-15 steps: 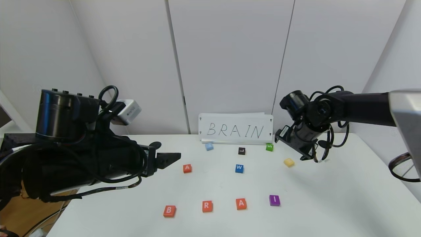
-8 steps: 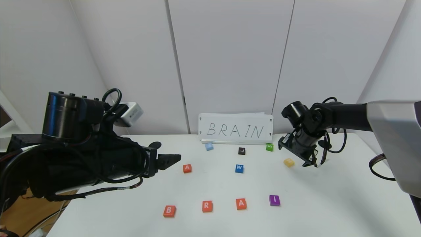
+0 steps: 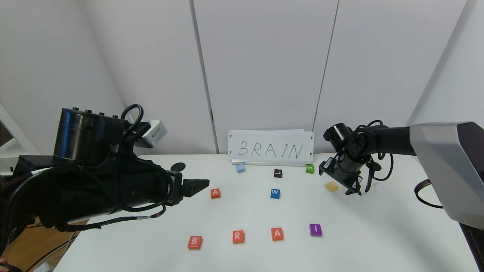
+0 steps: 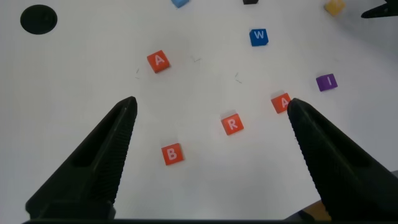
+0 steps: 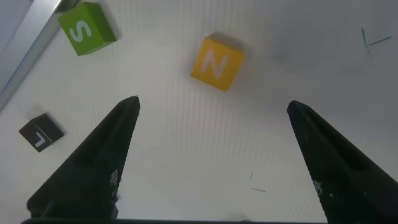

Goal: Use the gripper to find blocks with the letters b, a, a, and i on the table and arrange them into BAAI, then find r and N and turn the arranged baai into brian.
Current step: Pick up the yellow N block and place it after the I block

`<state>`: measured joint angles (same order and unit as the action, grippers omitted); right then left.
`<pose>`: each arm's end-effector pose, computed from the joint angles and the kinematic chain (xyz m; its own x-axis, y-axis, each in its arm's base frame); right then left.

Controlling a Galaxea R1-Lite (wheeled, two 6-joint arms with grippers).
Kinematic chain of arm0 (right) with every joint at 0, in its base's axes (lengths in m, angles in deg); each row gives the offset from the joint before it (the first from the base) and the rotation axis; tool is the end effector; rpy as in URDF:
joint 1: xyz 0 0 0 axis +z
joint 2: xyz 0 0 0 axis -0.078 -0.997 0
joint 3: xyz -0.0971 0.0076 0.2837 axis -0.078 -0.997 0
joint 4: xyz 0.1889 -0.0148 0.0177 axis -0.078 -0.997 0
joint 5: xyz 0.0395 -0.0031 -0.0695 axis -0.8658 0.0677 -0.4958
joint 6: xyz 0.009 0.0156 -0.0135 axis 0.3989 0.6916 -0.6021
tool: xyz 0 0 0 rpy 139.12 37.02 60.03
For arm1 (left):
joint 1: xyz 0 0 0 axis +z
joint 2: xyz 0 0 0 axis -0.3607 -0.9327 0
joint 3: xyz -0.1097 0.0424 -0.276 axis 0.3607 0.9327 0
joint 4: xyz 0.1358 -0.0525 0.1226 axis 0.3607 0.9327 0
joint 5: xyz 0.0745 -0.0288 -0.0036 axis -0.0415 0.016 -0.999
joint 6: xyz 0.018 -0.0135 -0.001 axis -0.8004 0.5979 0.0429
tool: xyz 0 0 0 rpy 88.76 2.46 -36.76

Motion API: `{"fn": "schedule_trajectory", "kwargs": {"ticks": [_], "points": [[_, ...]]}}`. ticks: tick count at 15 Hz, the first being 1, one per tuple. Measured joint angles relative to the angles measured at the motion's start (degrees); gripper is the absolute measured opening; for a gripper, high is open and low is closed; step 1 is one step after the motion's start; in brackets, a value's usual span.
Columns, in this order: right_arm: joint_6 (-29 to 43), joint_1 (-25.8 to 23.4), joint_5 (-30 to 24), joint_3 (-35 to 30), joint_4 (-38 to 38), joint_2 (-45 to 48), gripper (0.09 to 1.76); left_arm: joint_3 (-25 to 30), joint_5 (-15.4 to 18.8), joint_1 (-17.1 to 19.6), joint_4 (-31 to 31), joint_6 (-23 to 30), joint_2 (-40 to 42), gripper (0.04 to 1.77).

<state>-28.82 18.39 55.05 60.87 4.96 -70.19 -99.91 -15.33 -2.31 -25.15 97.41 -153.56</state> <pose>0.4546 0.1091 0.0822 0.4481 -0.0491 -0.8927 0.6594 0.6924 0.2929 0.2341 -0.1017 0.2020 0.7840 -0.3453 -0.5158 0.3323 0.9354 -0.1211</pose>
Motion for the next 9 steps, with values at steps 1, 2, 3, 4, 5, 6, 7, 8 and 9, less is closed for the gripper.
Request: {"fn": "schedule_trajectory", "kwargs": {"ticks": [1, 2, 3, 4, 5, 6, 7, 8, 9], "points": [[-0.1, -0.1, 0.3, 0.0, 0.0, -0.3, 1.71, 0.0, 0.0, 0.0, 0.0, 0.0, -0.1, 1.72], [-0.3, -0.2, 0.5, 0.0, 0.0, -0.5, 1.71, 0.0, 0.0, 0.0, 0.0, 0.0, -0.1, 1.72], [-0.7, -0.4, 0.5, 0.0, 0.0, -0.8, 1.71, 0.0, 0.0, 0.0, 0.0, 0.0, -0.1, 1.72], [-1.0, -0.6, 0.7, 0.0, 0.0, -1.0, 1.71, 0.0, 0.0, 0.0, 0.0, 0.0, -0.1, 1.72], [-1.3, -0.7, 1.6, 0.0, 0.0, -1.1, 1.71, 0.0, 0.0, 0.0, 0.0, 0.0, -0.1, 1.72], [-1.8, -0.8, 3.1, 0.0, 0.0, -1.3, 1.71, 0.0, 0.0, 0.0, 0.0, 0.0, -0.1, 1.72], [-2.7, -0.9, 4.7, 0.0, 0.1, -1.6, 1.71, 0.0, 0.0, 0.0, 0.0, 0.0, -0.1, 1.72], [-3.4, -0.9, 5.3, 0.0, 0.1, -1.8, 1.71, 0.0, 0.0, 0.0, 0.0, -0.1, -0.1, 1.72], [-4.0, -0.9, 5.5, 0.0, 0.2, -2.0, 1.71, 0.0, 0.0, 0.0, 0.0, -0.1, -0.1, 1.72]]}}
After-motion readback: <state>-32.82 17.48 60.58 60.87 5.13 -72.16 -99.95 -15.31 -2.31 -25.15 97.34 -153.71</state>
